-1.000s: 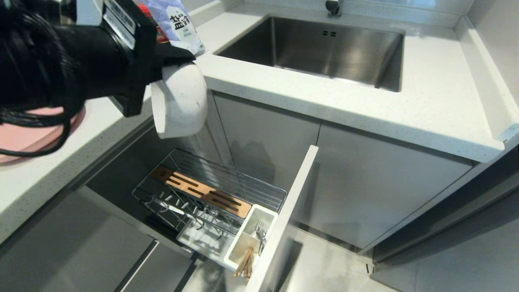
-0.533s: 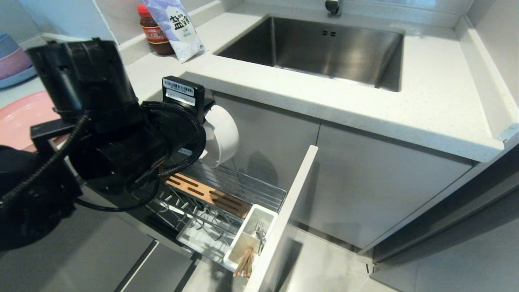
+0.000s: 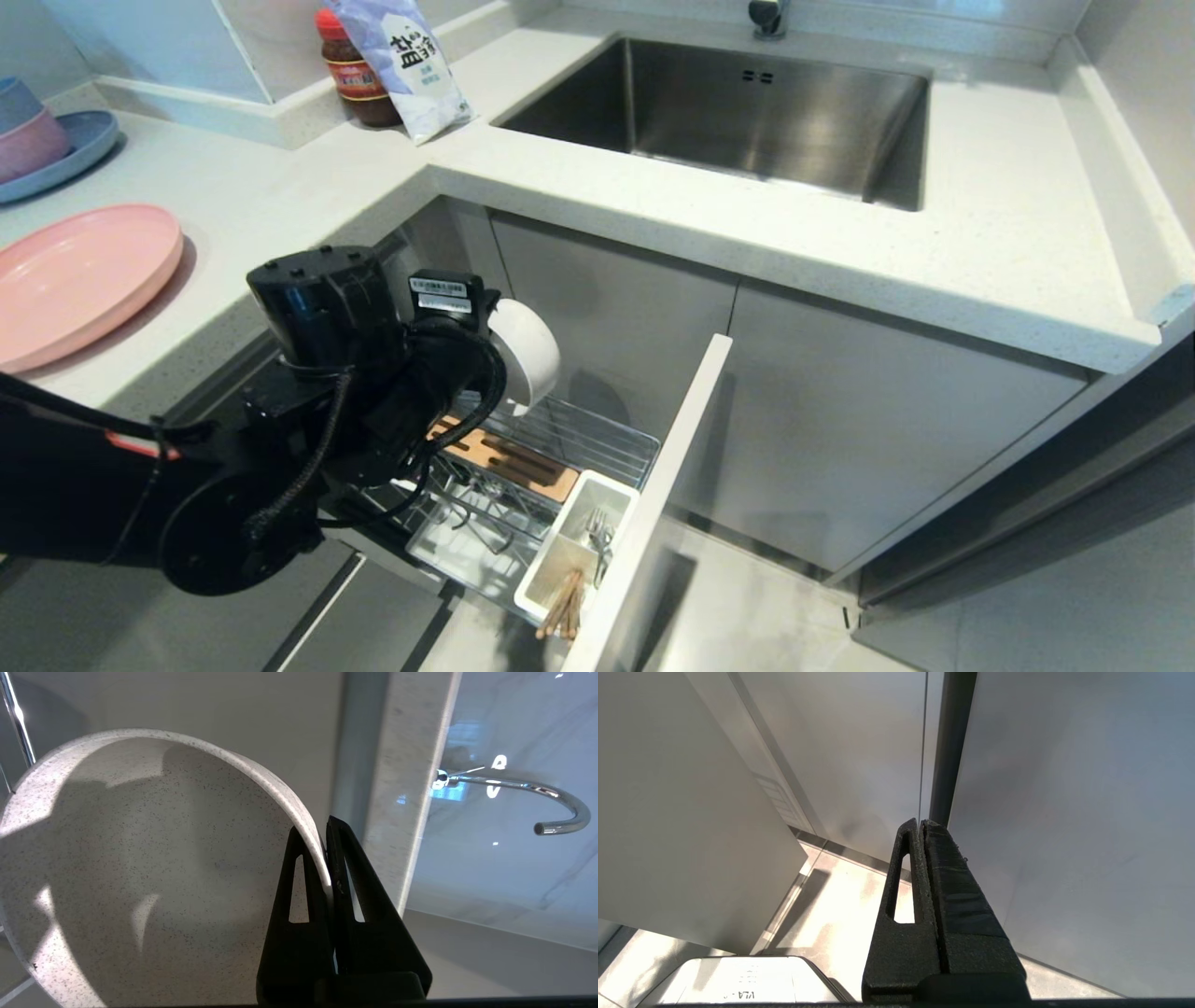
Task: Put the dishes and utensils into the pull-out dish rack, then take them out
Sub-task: Pick up the bowl and place it in the cupboard
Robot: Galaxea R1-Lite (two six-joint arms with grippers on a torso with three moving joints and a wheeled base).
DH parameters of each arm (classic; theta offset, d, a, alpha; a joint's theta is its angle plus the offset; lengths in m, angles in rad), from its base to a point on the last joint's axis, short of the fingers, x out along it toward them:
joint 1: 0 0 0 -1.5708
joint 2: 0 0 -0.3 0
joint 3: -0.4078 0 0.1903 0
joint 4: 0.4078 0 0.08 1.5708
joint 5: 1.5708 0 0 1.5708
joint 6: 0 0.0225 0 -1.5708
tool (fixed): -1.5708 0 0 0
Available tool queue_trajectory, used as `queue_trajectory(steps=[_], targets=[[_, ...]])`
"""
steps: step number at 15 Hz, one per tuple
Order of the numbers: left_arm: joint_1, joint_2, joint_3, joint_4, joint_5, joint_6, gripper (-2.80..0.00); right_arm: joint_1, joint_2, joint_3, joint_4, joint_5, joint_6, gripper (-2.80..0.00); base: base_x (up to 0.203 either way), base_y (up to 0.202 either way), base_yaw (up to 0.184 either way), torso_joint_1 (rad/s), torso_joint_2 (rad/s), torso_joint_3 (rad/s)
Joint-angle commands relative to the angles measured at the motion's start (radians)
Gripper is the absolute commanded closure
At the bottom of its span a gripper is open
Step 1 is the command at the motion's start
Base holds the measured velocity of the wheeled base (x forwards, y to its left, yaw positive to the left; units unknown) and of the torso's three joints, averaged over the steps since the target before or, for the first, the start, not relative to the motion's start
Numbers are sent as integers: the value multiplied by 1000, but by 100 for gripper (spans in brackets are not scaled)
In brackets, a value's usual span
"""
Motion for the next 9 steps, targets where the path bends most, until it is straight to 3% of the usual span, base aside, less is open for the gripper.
queue_trajectory(steps=[1, 5, 9], targets=[[30, 116, 57, -170, -24, -9, 0, 0, -2, 2, -1, 0, 0, 0, 0, 0, 0, 0, 0, 0], [82, 214, 51, -226, -92, -22, 0, 0, -2, 2, -1, 0, 0, 0, 0, 0, 0, 0, 0, 0], [99, 281, -1, -228, -98, -50, 0, 0, -2, 2, -1, 0, 0, 0, 0, 0, 0, 0, 0, 0]])
